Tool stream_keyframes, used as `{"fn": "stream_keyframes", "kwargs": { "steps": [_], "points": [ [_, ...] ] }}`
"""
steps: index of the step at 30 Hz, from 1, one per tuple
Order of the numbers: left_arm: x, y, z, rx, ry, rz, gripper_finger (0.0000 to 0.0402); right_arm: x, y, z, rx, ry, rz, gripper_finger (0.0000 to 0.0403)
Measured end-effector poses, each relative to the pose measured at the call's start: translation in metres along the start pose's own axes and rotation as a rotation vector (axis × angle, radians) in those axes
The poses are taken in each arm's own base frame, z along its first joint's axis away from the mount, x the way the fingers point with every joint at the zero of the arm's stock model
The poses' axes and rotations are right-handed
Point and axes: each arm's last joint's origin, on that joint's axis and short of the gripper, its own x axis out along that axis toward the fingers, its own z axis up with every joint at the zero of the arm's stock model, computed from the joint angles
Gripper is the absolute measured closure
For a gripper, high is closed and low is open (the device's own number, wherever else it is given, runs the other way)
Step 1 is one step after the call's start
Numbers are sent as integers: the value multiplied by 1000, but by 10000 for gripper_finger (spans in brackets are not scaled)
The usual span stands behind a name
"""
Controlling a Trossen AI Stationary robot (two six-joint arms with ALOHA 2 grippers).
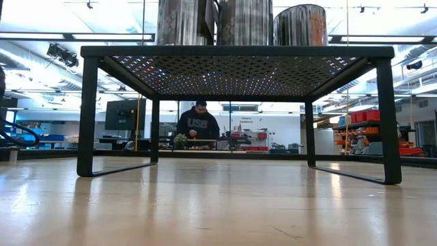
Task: Pick & Place candle stick holders
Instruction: Return to Home Position
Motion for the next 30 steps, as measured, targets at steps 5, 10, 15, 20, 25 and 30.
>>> {"fn": "stream_keyframes", "kwargs": {
  "steps": [5, 10, 15, 20, 25, 30],
  "points": [
    [-43, 8, -16, 109, -39, 141, 16, -24, 19, 8, 55, 26, 107, 351],
    [-95, 16, -44, 147, -272, 442, 16, -60, 41, 12, 17, 19, 146, 352],
    [-126, 22, -74, 195, -354, 404, 16, -94, 48, 3, -31, 42, 44, 362],
    [-126, 52, -117, 75, -409, 393, 16, -121, 52, 0, -54, -24, -84, 368],
    [-82, 68, -159, 10, -526, 351, 16, -123, 37, -16, -35, 108, -258, 368],
    [-27, 81, -201, -41, -613, 264, 16, -115, 24, -27, -91, 88, -279, 363]
  ]
}}
